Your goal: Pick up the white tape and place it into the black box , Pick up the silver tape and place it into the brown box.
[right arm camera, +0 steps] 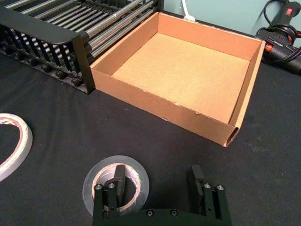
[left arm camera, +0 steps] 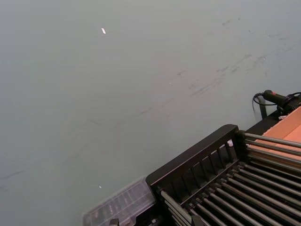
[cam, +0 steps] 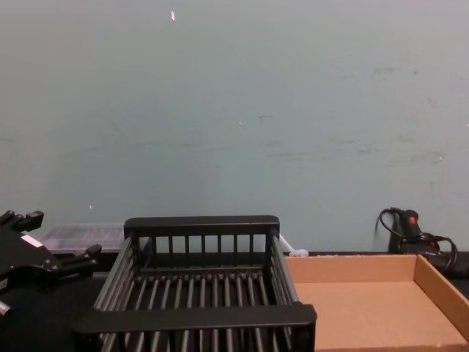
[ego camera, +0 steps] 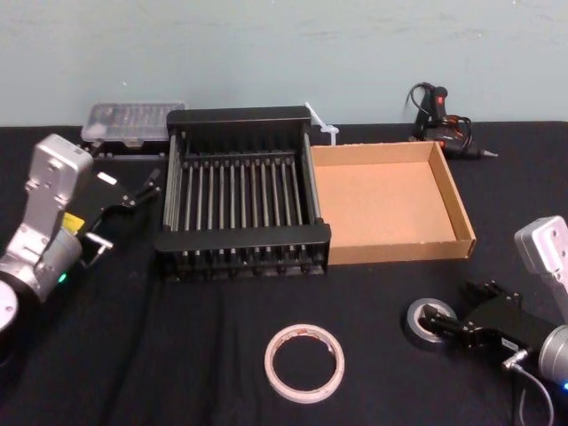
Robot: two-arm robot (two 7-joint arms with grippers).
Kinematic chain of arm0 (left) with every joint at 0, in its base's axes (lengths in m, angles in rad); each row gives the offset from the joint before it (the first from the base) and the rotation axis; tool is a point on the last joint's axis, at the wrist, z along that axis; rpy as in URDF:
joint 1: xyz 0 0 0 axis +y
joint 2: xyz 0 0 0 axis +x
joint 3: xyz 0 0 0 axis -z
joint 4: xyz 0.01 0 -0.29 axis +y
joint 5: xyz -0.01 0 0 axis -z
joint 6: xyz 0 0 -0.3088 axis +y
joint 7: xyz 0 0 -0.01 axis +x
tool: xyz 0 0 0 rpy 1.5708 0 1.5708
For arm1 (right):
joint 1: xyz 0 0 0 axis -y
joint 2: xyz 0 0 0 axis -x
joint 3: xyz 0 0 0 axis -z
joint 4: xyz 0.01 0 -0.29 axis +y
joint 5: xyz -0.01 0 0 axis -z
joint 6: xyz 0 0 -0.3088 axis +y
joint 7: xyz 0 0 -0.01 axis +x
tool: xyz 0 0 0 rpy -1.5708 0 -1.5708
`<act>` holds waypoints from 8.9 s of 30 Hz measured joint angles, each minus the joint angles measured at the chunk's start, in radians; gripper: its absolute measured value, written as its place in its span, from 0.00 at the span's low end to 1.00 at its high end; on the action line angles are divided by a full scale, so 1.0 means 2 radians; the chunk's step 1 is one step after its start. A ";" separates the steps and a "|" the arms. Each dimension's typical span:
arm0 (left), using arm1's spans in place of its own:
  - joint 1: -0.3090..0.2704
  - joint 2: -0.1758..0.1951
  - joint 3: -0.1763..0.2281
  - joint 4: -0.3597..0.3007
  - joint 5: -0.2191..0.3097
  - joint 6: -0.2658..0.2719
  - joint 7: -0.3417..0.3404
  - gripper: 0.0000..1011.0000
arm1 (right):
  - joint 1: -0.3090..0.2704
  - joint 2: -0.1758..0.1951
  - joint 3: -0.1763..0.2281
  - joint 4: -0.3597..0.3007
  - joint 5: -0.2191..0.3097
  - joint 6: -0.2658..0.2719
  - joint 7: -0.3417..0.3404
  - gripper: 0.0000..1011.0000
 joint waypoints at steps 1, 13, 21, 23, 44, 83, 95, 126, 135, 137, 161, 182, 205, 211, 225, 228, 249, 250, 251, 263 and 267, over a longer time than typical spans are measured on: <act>0.000 0.000 0.000 0.000 0.000 0.000 0.000 0.99 | 0.000 0.000 0.000 0.000 0.000 0.000 0.000 0.87; 0.000 0.000 0.000 0.000 0.000 0.000 0.000 0.99 | -0.001 0.001 0.000 -0.001 0.001 0.000 -0.001 0.51; 0.000 0.000 0.000 0.000 0.000 0.000 0.000 0.99 | -0.001 0.001 0.000 -0.001 0.001 0.000 -0.001 0.29; 0.000 0.000 0.000 0.000 0.000 0.000 0.000 0.99 | -0.001 0.001 0.000 -0.001 0.001 0.000 -0.001 0.21; 0.000 0.000 0.000 0.000 0.000 0.000 0.000 0.99 | -0.002 -0.004 0.005 -0.001 0.005 -0.001 0.003 0.14; 0.000 0.000 0.000 0.000 0.000 0.000 0.000 0.99 | 0.008 -0.037 0.018 -0.005 0.057 -0.070 -0.015 0.14; 0.000 0.000 0.000 0.000 0.000 0.000 0.000 0.99 | 0.041 -0.052 0.011 0.013 0.044 -0.075 -0.015 0.14; 0.000 0.000 0.000 0.000 0.000 0.000 0.000 0.99 | 0.151 -0.108 -0.017 0.116 0.018 -0.067 -0.017 0.14; 0.000 0.000 0.000 0.000 0.000 0.000 0.000 0.99 | 0.180 -0.122 -0.022 0.151 0.007 -0.065 -0.019 0.14; 0.000 0.000 0.000 0.000 0.000 0.000 0.000 0.99 | 0.182 -0.123 -0.022 0.154 0.007 -0.065 -0.019 0.14; 0.000 0.000 0.000 0.000 0.000 0.000 0.000 0.99 | 0.234 -0.149 -0.026 0.229 -0.017 -0.073 -0.015 0.14; 0.000 0.000 0.000 0.000 0.000 0.000 0.000 0.99 | 0.251 -0.153 -0.028 0.252 -0.026 -0.075 -0.009 0.14; 0.000 0.000 0.000 0.000 0.000 0.000 0.000 0.99 | 0.249 -0.153 -0.028 0.250 -0.024 -0.075 -0.010 0.41; 0.000 0.000 0.000 0.000 0.000 0.000 0.000 0.99 | 0.249 -0.153 -0.028 0.250 -0.024 -0.075 -0.010 0.59; 0.000 0.000 0.000 0.000 0.000 0.000 0.000 0.99 | 0.246 -0.152 -0.027 0.245 -0.024 -0.075 -0.010 0.98; 0.000 0.000 0.000 0.000 0.000 0.000 0.000 0.99 | 0.238 -0.150 -0.024 0.233 -0.023 -0.074 -0.009 0.99; 0.000 0.000 0.000 0.000 0.000 0.000 0.000 0.99 | 0.170 -0.126 -0.007 0.130 0.005 -0.056 -0.005 0.99; 0.000 0.000 0.000 0.000 0.000 0.000 0.000 0.99 | 0.168 -0.125 -0.007 0.127 0.006 -0.056 -0.006 0.99; 0.000 0.000 0.000 0.000 0.000 0.000 0.000 0.99 | 0.164 -0.123 -0.007 0.123 0.006 -0.056 -0.006 0.99; 0.000 0.000 0.000 0.000 0.000 0.000 0.000 0.99 | 0.120 -0.099 0.000 0.073 0.020 -0.064 0.002 0.99; 0.000 0.000 0.000 0.000 0.000 0.000 0.000 0.99 | 0.106 -0.085 0.002 0.058 0.031 -0.068 0.014 0.99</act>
